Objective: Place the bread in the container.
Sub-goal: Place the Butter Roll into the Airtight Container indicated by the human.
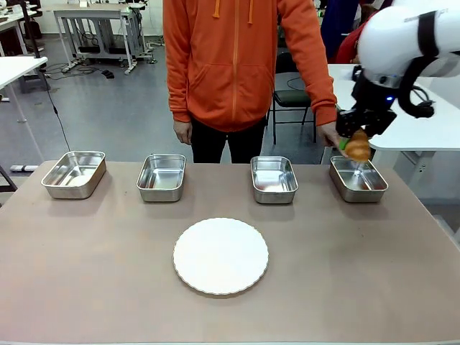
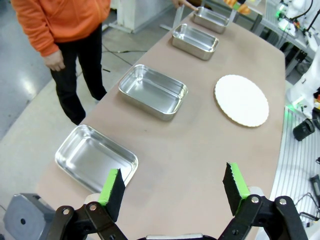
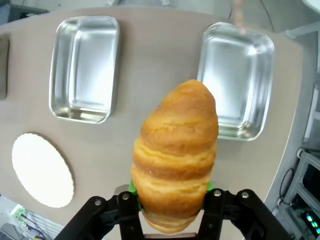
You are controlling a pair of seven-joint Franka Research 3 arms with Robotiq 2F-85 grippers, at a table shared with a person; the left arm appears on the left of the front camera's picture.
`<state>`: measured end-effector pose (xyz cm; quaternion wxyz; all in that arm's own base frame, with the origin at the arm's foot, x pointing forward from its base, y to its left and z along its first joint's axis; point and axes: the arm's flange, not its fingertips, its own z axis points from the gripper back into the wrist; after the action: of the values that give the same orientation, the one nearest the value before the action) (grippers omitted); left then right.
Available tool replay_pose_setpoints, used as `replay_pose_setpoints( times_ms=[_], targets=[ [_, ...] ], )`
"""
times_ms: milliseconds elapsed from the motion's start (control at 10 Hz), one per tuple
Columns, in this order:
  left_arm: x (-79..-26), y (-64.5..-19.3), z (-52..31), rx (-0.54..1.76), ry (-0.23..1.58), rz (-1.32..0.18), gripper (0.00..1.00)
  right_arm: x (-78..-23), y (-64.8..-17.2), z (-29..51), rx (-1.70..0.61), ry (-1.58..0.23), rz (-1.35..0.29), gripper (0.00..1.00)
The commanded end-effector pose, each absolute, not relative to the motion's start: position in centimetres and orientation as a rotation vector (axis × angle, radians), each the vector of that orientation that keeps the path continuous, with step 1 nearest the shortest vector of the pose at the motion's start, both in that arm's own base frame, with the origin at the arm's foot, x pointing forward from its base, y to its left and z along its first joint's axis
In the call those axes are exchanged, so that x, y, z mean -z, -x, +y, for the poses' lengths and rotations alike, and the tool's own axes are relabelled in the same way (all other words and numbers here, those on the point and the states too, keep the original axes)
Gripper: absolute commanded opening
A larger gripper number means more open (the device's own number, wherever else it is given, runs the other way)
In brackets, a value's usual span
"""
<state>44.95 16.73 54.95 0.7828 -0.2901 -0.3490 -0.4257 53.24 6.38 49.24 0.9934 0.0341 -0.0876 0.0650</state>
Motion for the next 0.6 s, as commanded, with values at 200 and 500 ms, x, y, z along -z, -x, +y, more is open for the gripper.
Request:
replay_pose_setpoints(
  times_ms=[200, 500],
  targets=[
    [-55.2, -44.9, 16.5, 0.912, 0.621, -0.754, 1.00, -45.0, -57.2, 2.0, -0.188, -0.154, -0.244, 0.49],
    [-55.2, -44.9, 16.5, 0.912, 0.621, -0.754, 1.00, -41.6, -59.1, 0.8, -0.234, -0.105, -0.283, 0.49]
  ],
)
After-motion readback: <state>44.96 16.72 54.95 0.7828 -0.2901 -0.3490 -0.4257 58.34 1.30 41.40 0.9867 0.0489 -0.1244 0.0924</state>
